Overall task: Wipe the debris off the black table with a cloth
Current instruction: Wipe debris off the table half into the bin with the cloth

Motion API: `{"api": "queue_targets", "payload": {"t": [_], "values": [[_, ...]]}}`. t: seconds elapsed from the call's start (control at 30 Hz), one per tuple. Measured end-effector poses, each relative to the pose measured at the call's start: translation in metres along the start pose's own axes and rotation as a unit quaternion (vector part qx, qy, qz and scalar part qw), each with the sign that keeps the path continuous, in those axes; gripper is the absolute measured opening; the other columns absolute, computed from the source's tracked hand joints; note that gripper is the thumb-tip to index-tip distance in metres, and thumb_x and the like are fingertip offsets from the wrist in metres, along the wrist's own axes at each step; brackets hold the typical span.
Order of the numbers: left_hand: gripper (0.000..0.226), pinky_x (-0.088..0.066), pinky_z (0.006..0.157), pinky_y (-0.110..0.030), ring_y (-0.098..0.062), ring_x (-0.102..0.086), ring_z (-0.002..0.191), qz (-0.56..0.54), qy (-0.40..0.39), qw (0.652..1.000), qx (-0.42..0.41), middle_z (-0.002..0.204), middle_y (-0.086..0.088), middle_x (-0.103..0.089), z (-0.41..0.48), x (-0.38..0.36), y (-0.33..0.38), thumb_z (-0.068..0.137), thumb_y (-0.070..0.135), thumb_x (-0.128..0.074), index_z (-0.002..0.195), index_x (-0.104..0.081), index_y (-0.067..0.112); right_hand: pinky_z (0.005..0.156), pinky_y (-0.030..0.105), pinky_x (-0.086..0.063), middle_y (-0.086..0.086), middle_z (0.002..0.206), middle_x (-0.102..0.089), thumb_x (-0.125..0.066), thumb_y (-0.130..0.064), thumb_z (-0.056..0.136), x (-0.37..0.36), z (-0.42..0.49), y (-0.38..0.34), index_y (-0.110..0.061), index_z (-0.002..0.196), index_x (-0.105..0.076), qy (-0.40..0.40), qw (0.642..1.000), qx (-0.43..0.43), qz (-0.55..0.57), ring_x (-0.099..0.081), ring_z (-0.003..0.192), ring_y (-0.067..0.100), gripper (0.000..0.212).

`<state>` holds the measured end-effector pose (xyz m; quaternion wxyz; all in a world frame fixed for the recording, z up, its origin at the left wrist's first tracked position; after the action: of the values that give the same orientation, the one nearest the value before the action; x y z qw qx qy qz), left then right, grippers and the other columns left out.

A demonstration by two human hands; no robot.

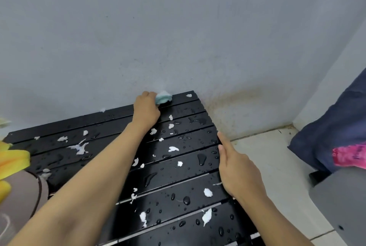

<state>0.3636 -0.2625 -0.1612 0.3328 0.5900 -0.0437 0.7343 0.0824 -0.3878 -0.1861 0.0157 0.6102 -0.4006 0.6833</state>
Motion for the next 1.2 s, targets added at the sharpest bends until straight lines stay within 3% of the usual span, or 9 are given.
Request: {"api": "queue_targets", "payload": {"t": [0.13, 0.2, 0.33, 0.57, 0.73, 0.87, 0.97, 1.07, 1.2], "values": [[0.028, -0.043, 0.079, -0.036, -0.03, -0.056, 0.094, -0.06, -0.086, 0.988, -0.114, 0.103, -0.013, -0.06, -0.003, -0.001, 0.035, 0.081, -0.004, -0.054, 0.106, -0.064, 0.006, 0.053, 0.031, -0.046, -0.002, 0.058, -0.054, -0.015, -0.042, 0.104, -0.001, 0.002, 0.002, -0.047, 0.15, -0.015, 0.001, 1.0, 0.0, 0.007, -0.055, 0.055, 0.015, 0.047], [0.038, -0.043, 0.082, -0.035, -0.029, -0.055, 0.097, -0.065, -0.037, 0.988, -0.132, 0.104, -0.014, -0.06, 0.011, 0.013, 0.042, 0.078, -0.008, -0.052, 0.111, -0.064, 0.006, 0.052, 0.031, -0.045, -0.003, 0.058, -0.054, -0.014, -0.042, 0.104, -0.001, 0.002, 0.002, -0.048, 0.15, -0.015, 0.001, 1.0, 0.001, 0.008, -0.055, 0.055, 0.014, 0.047], [0.038, -0.041, 0.083, -0.033, -0.031, -0.054, 0.099, -0.077, -0.003, 0.992, -0.099, 0.107, -0.016, -0.06, 0.034, 0.0, 0.057, 0.082, -0.004, -0.055, 0.118, -0.063, 0.006, 0.054, 0.029, -0.046, -0.003, 0.06, -0.055, -0.013, -0.042, 0.104, -0.001, 0.002, 0.002, -0.05, 0.15, -0.013, 0.003, 1.0, 0.002, 0.007, -0.056, 0.057, 0.013, 0.047], [0.007, -0.039, 0.056, -0.027, -0.021, -0.056, 0.068, -0.14, -0.1, 0.985, -0.031, 0.07, -0.004, -0.061, 0.029, -0.012, 0.07, 0.078, 0.013, -0.067, 0.084, -0.068, 0.009, 0.054, 0.03, -0.047, -0.004, 0.059, -0.055, -0.014, -0.041, 0.104, -0.001, 0.002, 0.002, -0.049, 0.15, -0.013, 0.003, 1.0, 0.005, 0.012, -0.056, 0.056, 0.013, 0.047], [0.01, -0.038, 0.057, -0.028, -0.025, -0.057, 0.072, -0.029, -0.012, 0.999, -0.009, 0.081, -0.006, -0.063, 0.043, 0.007, 0.064, 0.075, 0.021, -0.063, 0.082, -0.063, 0.013, 0.056, 0.03, -0.048, -0.004, 0.061, -0.056, -0.014, -0.042, 0.104, -0.001, 0.002, 0.001, -0.05, 0.15, -0.013, 0.001, 1.0, 0.001, 0.01, -0.057, 0.058, 0.013, 0.047], [0.034, -0.047, 0.078, -0.037, -0.031, -0.055, 0.096, 0.0, -0.059, 0.996, -0.072, 0.107, -0.012, -0.057, 0.03, -0.028, 0.065, 0.083, 0.014, -0.056, 0.116, -0.064, 0.014, 0.057, 0.03, -0.048, -0.004, 0.062, -0.056, -0.014, -0.041, 0.104, 0.0, 0.003, 0.002, -0.049, 0.15, -0.014, 0.003, 1.0, 0.003, 0.007, -0.056, 0.059, 0.012, 0.047], [0.02, -0.044, 0.066, -0.028, -0.03, -0.06, 0.085, -0.111, -0.09, 0.988, -0.056, 0.088, -0.008, -0.06, 0.023, -0.029, 0.063, 0.083, 0.009, -0.059, 0.099, -0.07, 0.012, 0.059, 0.031, -0.049, -0.004, 0.062, -0.057, -0.014, -0.041, 0.104, -0.001, 0.003, 0.001, -0.049, 0.151, -0.014, 0.0, 1.0, 0.004, 0.007, -0.056, 0.06, 0.012, 0.047], [0.021, -0.035, 0.057, -0.02, -0.012, -0.052, 0.063, -0.203, -0.253, 0.944, -0.065, 0.073, -0.005, -0.062, 0.015, -0.024, 0.069, 0.082, 0.03, -0.072, 0.087, -0.07, 0.009, 0.06, 0.032, -0.05, -0.003, 0.062, -0.057, -0.014, -0.04, 0.104, -0.001, 0.004, 0.002, -0.048, 0.151, -0.014, -0.001, 1.0, 0.003, 0.013, -0.057, 0.06, 0.013, 0.047], [0.015, -0.04, 0.067, -0.028, -0.023, -0.056, 0.078, -0.174, -0.09, 0.979, -0.049, 0.093, -0.016, -0.063, 0.031, -0.007, 0.046, 0.088, 0.011, -0.062, 0.1, -0.066, 0.004, 0.059, 0.032, -0.05, -0.002, 0.062, -0.057, -0.014, -0.04, 0.105, -0.001, 0.004, 0.003, -0.049, 0.15, -0.014, 0.002, 1.0, 0.003, 0.016, -0.058, 0.06, 0.014, 0.047]]}}
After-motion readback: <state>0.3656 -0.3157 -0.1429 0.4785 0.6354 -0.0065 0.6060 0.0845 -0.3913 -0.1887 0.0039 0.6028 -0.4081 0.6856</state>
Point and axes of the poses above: each hand's wrist, its own z-axis towards the middle knuckle, its own x-axis out of the back of the hand, y = z × x, the point moved 6 cm from there along z, towards the middle knuckle
